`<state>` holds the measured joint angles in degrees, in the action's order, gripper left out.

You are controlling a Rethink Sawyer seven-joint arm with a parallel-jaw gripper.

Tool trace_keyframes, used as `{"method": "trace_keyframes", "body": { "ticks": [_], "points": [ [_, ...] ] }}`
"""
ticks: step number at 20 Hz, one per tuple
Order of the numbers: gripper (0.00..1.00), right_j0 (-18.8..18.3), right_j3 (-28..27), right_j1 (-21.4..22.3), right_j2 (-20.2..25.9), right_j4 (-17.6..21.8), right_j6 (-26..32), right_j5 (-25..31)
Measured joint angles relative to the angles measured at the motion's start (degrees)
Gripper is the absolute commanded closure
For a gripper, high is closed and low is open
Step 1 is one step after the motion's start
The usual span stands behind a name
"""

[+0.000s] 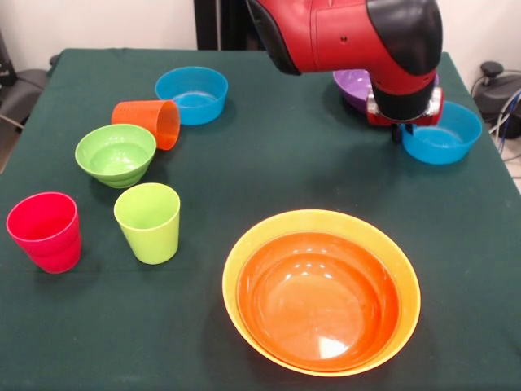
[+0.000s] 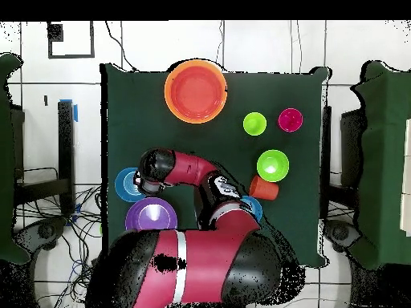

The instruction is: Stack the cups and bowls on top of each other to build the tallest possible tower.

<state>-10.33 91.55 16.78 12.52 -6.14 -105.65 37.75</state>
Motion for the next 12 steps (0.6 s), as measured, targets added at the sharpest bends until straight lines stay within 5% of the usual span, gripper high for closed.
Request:
{"method": "trace_keyframes", "body": {
  "ticks": [12],
  "points": [
    [1.0, 0.95, -0.22, 0.54, -0.95, 0.17, 0.0, -0.06]
  ]
}}
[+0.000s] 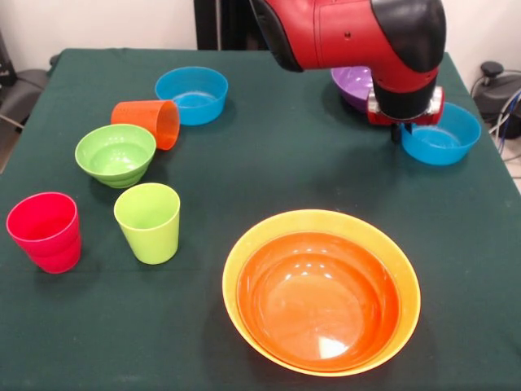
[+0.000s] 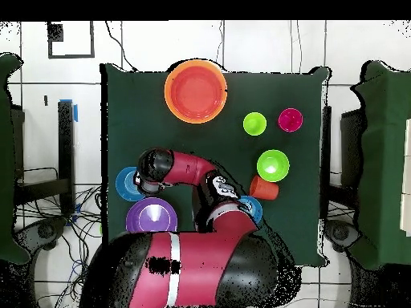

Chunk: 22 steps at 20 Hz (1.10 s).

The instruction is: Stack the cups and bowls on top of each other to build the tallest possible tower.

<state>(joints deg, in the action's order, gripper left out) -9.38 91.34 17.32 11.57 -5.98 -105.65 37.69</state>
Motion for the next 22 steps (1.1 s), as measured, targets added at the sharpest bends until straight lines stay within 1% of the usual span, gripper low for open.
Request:
{"method": "trace_keyframes", "body": {
  "ticks": [5, 11, 17, 21, 22],
  "points": [
    [1.0, 1.09, -2.53, 1.09, -1.44, 0.02, 0.0, 0.86],
    [1.0, 1.61, -10.58, 2.35, -2.98, 0.06, 0.0, 7.3],
    [1.0, 1.46, -22.77, 1.29, -4.02, 0.18, 0.0, 17.09],
    [1.0, 1.14, -29.73, -0.23, -4.05, 0.27, 0.0, 21.76],
    [1.0, 0.98, -32.19, -0.96, -4.05, 0.28, 0.0, 23.16]
  ]
}}
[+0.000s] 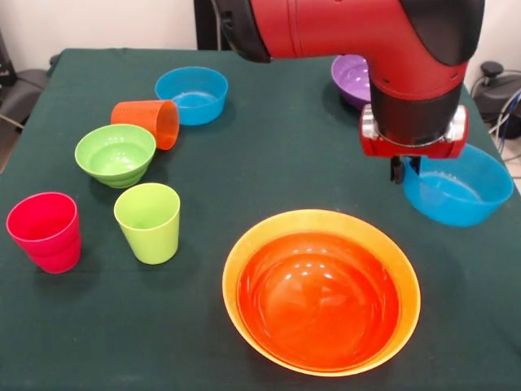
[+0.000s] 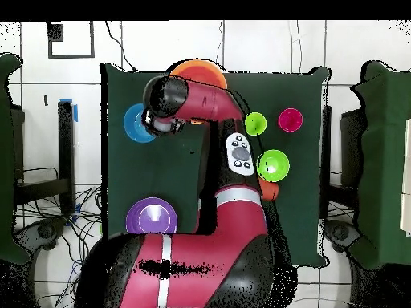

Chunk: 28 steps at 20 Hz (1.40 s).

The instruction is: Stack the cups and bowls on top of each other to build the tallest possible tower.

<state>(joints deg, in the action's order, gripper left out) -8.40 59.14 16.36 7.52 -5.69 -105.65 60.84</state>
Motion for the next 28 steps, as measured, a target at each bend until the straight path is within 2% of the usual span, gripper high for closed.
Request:
{"method": "trace_keyframes", "body": {
  "ticks": [7, 16, 28],
  "points": [
    [1.0, -1.83, -13.33, -5.51, -0.01, 0.32, 0.0, 5.63],
    [1.0, -4.79, -23.28, -11.43, -0.09, 0.79, 0.0, 6.42],
    [1.0, -8.2, -28.82, -16.5, -0.37, 1.52, 0.0, 6.44]
  ]
}}
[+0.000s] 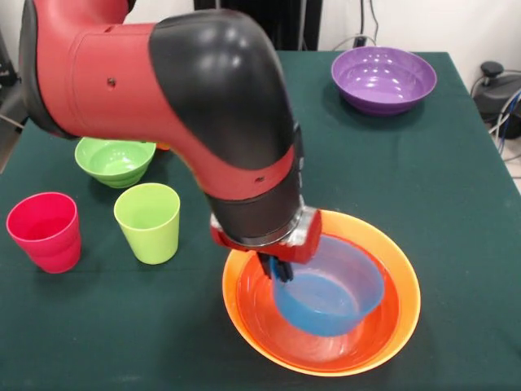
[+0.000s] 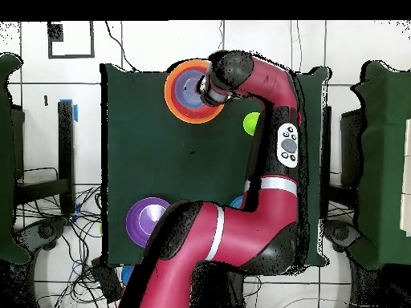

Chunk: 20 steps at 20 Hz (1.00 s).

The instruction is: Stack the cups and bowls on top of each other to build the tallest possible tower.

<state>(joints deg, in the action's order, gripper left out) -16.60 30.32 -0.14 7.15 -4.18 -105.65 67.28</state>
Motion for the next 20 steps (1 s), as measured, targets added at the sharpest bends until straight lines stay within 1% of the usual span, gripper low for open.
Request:
{"method": "trace_keyframes", "body": {
  "ticks": [7, 14, 20],
  "points": [
    [1.0, -0.61, -0.22, -1.15, -0.09, 0.28, 0.0, 0.0],
    [1.0, -0.61, -0.23, -1.15, -0.09, 0.51, 0.0, 0.11],
    [1.0, -0.6, -0.23, -1.16, -0.09, 0.7, 0.0, 1.48]
  ]
}}
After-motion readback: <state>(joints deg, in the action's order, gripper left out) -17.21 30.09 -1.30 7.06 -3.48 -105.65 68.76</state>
